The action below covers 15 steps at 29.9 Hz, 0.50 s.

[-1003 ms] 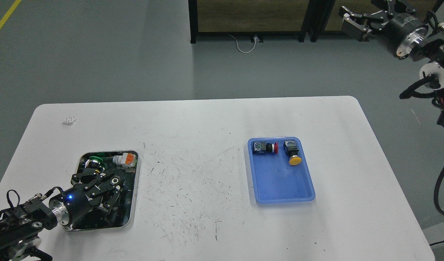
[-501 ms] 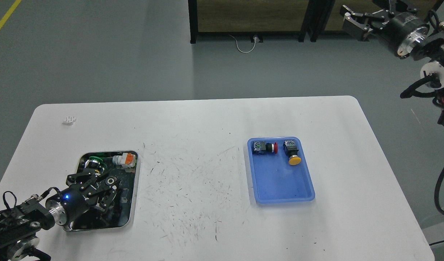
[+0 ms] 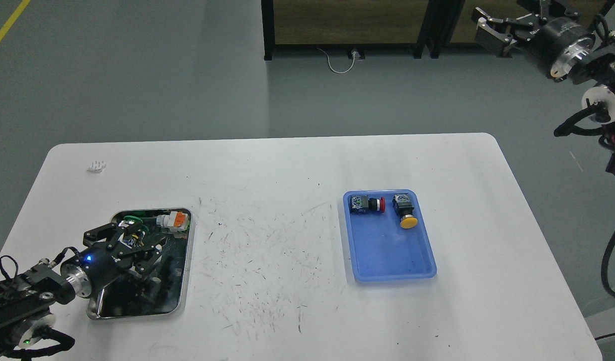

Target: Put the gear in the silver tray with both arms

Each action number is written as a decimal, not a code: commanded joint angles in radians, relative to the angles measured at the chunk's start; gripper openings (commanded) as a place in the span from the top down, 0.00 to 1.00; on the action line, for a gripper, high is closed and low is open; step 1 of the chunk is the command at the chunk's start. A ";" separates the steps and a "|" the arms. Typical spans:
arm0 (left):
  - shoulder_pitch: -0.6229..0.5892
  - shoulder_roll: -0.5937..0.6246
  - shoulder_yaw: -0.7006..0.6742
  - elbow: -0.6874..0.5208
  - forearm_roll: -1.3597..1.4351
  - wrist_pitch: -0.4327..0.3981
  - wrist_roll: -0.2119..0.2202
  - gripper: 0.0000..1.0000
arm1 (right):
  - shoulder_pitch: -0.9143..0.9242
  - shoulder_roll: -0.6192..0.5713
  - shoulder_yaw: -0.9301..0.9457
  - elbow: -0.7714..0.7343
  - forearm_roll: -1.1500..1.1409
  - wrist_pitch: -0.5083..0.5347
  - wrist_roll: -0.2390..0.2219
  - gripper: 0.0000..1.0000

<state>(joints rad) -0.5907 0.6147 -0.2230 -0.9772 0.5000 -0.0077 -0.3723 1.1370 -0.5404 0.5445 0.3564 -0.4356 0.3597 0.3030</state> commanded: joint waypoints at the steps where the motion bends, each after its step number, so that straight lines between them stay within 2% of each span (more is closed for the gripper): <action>1: -0.038 0.045 -0.082 0.000 -0.032 0.002 0.006 0.02 | 0.012 -0.013 0.003 -0.002 0.006 -0.028 0.001 0.00; 9: -0.161 0.094 -0.243 0.006 -0.032 0.008 0.003 0.02 | 0.041 -0.049 0.002 0.001 0.015 -0.047 0.002 0.00; 13: -0.196 0.108 -0.344 -0.009 -0.034 0.009 0.009 0.02 | 0.037 -0.056 0.018 0.007 0.020 -0.172 0.011 0.00; 15: -0.218 0.123 -0.370 -0.027 -0.035 0.008 0.035 0.02 | 0.033 -0.058 0.026 0.021 0.031 -0.217 0.013 0.00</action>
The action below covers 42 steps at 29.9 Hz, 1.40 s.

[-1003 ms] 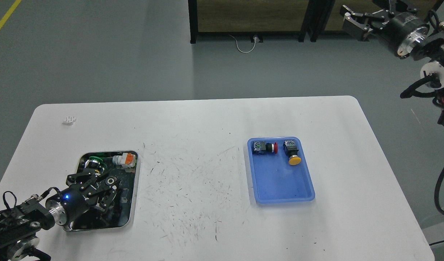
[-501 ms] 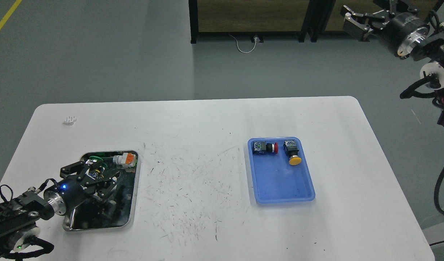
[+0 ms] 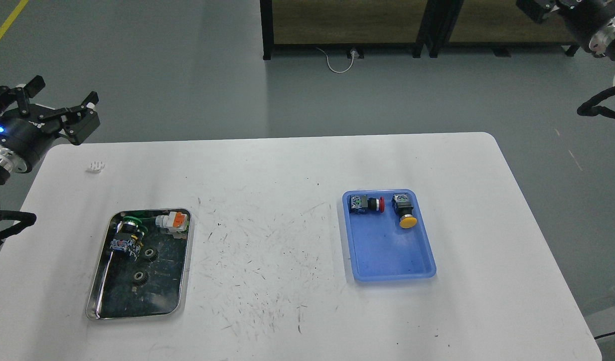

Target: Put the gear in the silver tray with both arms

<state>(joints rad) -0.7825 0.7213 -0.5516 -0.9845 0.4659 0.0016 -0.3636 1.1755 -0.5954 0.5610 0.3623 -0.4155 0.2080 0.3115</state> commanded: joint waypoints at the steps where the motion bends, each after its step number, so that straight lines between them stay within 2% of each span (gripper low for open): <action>1: -0.041 0.032 -0.053 -0.032 -0.004 -0.003 0.058 0.02 | -0.010 -0.003 0.013 0.026 0.012 -0.067 0.004 0.00; 3: -0.078 0.053 -0.060 -0.057 -0.044 -0.006 0.147 0.02 | -0.017 -0.017 0.013 0.061 0.012 -0.067 0.004 0.00; 7: -0.182 0.066 -0.044 -0.045 -0.199 -0.015 0.354 0.02 | -0.031 -0.063 0.014 0.130 0.015 -0.070 0.001 0.00; 9: -0.219 0.070 -0.041 -0.037 -0.219 -0.017 0.426 0.01 | -0.027 -0.061 0.014 0.119 0.018 -0.068 -0.011 0.00; 10: -0.237 0.072 -0.033 -0.034 -0.217 -0.015 0.445 0.02 | -0.027 -0.060 0.014 0.115 0.018 -0.068 -0.017 0.00; 14: -0.346 0.072 0.051 0.004 -0.217 -0.014 0.443 0.02 | -0.025 -0.025 0.014 0.069 0.032 -0.081 -0.087 0.00; 16: -0.380 0.072 0.059 0.010 -0.217 -0.011 0.437 0.02 | -0.019 0.006 0.016 0.037 0.066 -0.099 -0.104 0.00; 21: -0.397 0.070 0.050 0.012 -0.225 -0.006 0.403 0.02 | -0.005 0.043 0.019 0.020 0.106 -0.160 -0.092 0.00; 26: -0.390 0.072 0.024 0.015 -0.227 -0.003 0.407 0.02 | -0.010 0.049 0.069 0.029 0.106 -0.168 -0.088 0.00; 30: -0.385 0.067 0.021 0.024 -0.227 0.012 0.399 0.02 | -0.005 0.048 0.054 0.032 0.099 -0.225 -0.089 0.00; 42: -0.396 0.053 -0.014 0.021 -0.228 0.028 0.399 0.02 | -0.014 -0.012 0.059 0.136 0.095 -0.233 -0.089 0.00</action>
